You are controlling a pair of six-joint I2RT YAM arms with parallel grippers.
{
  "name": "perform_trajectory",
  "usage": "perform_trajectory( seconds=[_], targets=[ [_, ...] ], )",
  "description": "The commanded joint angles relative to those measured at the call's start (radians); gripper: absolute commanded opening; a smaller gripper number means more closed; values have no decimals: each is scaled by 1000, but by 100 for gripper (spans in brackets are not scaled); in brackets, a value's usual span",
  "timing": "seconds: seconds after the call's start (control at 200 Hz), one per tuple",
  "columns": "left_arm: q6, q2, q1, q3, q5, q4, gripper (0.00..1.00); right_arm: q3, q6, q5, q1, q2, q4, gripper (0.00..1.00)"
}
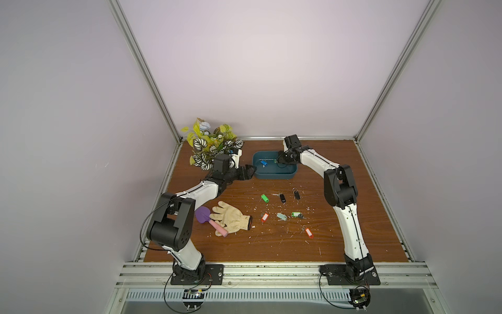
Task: Take the keys out of the storage box
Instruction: Pick up the key from the storage box.
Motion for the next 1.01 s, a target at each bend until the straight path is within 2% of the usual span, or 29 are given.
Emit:
perform_trajectory(
  seconds=[0.0,0.195,0.59,0.67,1.001],
  targets=[
    [22,10,14,-2,-8,-14,83,-36,25,46,8,-55,37,55],
    [21,13,17,-2,-7,-14,83,13,26,37,9,-8,6,54],
    [26,18,22,0,-10,-20,82,124,24,10,9,80,-29,35],
    [26,18,25,0,-11,-20,83,152,18,10,9,96,-42,28],
    [29,29,32,3,-5,-21,82,218,0,12,8,134,-80,28]
  ],
)
